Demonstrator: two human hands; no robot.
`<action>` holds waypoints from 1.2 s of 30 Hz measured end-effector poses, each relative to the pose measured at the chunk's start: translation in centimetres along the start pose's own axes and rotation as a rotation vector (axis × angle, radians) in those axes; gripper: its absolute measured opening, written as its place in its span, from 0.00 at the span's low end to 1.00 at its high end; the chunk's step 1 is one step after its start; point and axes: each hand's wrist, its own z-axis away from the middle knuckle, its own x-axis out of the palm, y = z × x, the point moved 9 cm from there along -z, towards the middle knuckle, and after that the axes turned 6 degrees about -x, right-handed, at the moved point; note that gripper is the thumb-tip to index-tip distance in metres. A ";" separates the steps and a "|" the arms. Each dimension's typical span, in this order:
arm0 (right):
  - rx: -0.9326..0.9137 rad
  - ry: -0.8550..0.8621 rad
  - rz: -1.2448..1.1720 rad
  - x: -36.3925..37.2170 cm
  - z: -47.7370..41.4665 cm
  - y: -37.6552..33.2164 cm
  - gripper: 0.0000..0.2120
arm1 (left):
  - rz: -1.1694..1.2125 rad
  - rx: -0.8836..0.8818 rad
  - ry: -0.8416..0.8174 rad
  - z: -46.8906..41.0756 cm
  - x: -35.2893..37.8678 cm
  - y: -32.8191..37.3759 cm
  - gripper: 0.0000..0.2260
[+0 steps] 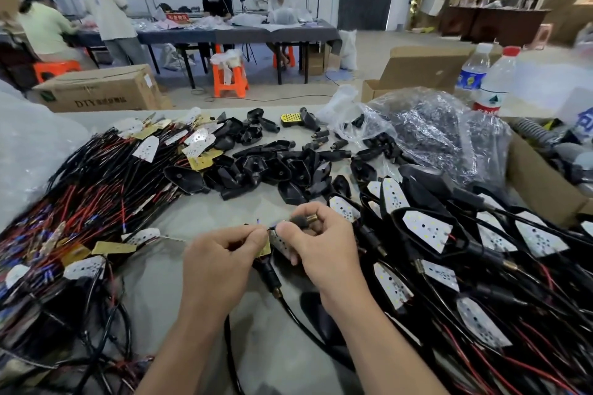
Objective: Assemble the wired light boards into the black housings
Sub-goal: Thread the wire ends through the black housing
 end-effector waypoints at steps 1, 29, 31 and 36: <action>-0.005 -0.001 0.002 0.0 0.0 -0.2 0.07 | 0.013 -0.015 -0.028 -0.1 0.2 -0.2 0.13; 0.004 -0.178 -0.059 1.2 0.8 -0.5 0.11 | 0.044 -0.083 -0.099 0.0 -0.9 -0.8 0.16; 0.005 -0.201 -0.076 1.4 0.9 -0.6 0.10 | 0.014 -0.075 -0.058 0.1 -1.1 -0.7 0.17; -0.033 -0.192 0.004 1.6 1.0 -0.3 0.09 | 0.040 -0.052 -0.094 0.2 -0.6 -0.4 0.18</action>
